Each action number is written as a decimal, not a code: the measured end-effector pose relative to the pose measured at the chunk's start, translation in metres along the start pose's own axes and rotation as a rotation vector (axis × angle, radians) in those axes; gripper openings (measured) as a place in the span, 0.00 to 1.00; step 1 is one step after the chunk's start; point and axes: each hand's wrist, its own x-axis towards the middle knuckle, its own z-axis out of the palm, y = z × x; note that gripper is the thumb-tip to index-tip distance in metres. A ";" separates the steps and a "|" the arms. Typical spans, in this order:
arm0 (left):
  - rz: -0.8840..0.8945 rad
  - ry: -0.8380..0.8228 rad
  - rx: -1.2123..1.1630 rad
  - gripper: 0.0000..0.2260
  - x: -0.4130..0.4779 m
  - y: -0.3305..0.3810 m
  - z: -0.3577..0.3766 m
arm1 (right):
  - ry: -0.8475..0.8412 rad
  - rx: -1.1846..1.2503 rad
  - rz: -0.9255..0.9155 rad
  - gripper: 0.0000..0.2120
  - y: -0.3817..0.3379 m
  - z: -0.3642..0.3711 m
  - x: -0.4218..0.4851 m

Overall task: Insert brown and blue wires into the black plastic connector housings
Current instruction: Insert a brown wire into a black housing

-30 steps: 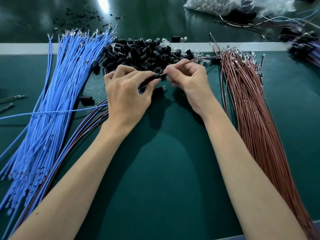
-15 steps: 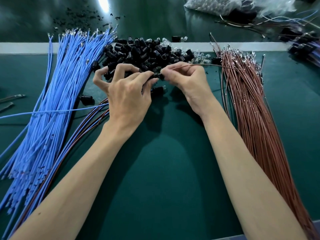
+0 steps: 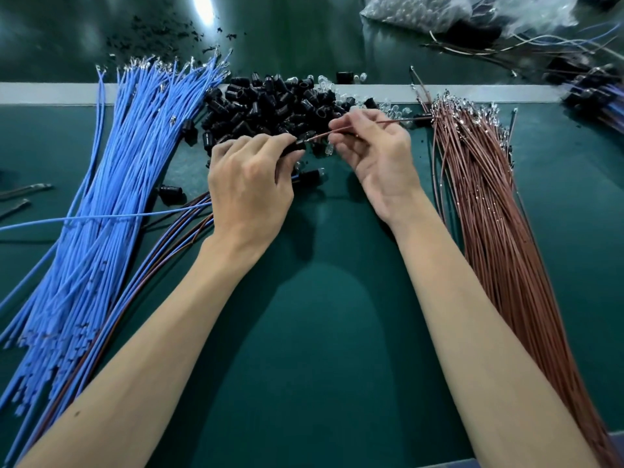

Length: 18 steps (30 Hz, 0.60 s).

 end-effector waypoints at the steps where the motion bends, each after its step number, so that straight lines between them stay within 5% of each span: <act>1: -0.011 -0.013 -0.021 0.11 0.000 0.001 0.000 | 0.051 0.039 -0.001 0.06 0.000 -0.002 0.001; 6: 0.073 -0.056 -0.082 0.10 0.000 0.003 0.001 | -0.076 -0.443 -0.112 0.06 0.009 0.001 -0.002; 12: 0.011 -0.039 -0.166 0.11 0.002 -0.001 0.003 | 0.065 0.003 -0.060 0.07 0.003 -0.003 0.001; 16: 0.053 -0.087 -0.203 0.10 0.001 0.000 0.002 | -0.041 -0.361 -0.137 0.06 0.006 0.004 -0.003; 18: 0.051 -0.103 -0.212 0.10 0.001 0.001 0.003 | 0.056 -0.433 -0.213 0.04 0.007 0.012 -0.006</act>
